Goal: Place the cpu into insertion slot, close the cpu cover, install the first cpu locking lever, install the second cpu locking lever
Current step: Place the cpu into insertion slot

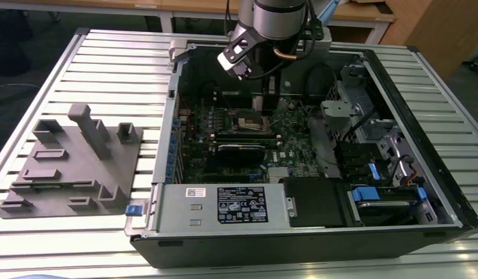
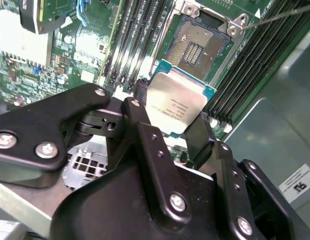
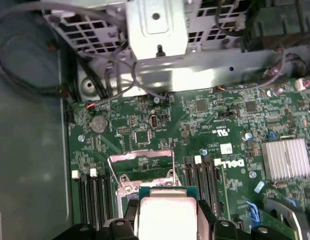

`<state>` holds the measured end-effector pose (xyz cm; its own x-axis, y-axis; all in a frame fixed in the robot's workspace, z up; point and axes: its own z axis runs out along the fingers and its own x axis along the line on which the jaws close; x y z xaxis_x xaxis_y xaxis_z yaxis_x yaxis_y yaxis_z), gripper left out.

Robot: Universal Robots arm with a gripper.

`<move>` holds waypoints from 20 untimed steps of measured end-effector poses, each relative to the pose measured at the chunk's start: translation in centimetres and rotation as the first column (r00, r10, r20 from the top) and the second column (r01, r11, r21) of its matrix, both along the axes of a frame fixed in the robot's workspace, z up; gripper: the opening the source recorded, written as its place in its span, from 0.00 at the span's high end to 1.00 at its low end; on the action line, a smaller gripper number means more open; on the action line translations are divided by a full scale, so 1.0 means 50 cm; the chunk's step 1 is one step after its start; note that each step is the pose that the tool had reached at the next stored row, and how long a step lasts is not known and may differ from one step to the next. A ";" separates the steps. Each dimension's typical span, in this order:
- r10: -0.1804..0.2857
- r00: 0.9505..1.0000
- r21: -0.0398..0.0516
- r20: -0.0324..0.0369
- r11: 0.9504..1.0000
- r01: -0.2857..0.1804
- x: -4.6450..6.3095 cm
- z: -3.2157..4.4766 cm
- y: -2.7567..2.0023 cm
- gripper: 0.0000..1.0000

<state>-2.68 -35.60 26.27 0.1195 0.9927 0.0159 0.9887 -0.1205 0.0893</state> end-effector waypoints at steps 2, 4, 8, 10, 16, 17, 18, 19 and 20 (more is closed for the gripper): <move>0.023 1.000 0.000 0.000 1.000 -0.023 -0.001 -0.003 0.0001 0.46; 0.034 0.999 0.000 0.000 0.999 -0.034 -0.008 -0.006 0.0000 0.46; 0.040 0.999 0.000 0.000 0.999 -0.040 -0.023 -0.017 0.0000 0.46; 0.043 0.999 0.000 0.000 0.999 -0.043 -0.027 -0.024 0.0000 0.46; 0.050 0.999 0.000 0.000 0.999 -0.050 -0.034 -0.036 -0.0002 0.46; 0.050 0.999 0.000 0.000 0.999 -0.050 -0.034 -0.036 -0.0002 0.46; 0.050 0.999 0.000 0.000 0.999 -0.050 -0.034 -0.036 -0.0001 0.46; 0.051 0.999 0.000 0.000 0.999 -0.051 -0.034 -0.036 -0.0001 0.46; 0.052 0.999 0.000 0.000 0.999 -0.052 -0.034 -0.036 -0.0001 0.46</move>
